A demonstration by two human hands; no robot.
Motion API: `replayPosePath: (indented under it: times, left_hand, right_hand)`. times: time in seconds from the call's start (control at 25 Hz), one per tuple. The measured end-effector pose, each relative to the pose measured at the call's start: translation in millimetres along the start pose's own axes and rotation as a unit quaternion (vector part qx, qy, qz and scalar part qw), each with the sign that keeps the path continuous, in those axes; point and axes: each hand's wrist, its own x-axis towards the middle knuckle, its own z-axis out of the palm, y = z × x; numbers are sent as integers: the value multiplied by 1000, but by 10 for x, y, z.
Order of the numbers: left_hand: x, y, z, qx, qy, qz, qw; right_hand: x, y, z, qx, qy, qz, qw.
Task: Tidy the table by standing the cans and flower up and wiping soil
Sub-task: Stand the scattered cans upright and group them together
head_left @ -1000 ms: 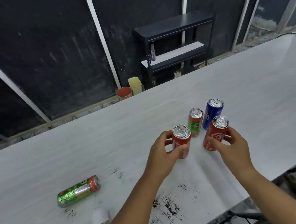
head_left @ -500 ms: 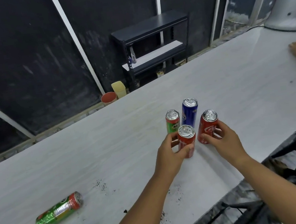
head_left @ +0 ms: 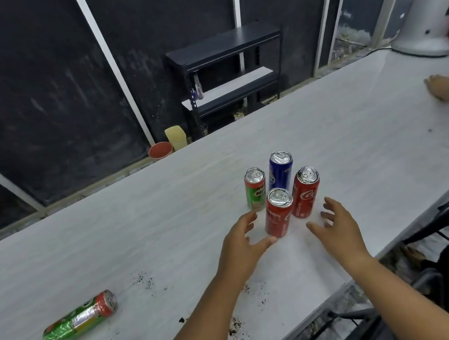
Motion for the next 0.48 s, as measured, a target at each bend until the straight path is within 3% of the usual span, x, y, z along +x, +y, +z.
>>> replayPosePath:
  times: [0.2, 0.48]
  left_hand:
    - [-414, -282, -639, -14, 76, -3, 997]
    - [-1121, -628, -1658, 37, 199, -17, 979]
  right_hand:
    - [-750, 33, 203, -31, -22, -33, 999]
    - [-1292, -523, 1042, -30, -161, -140, 976]
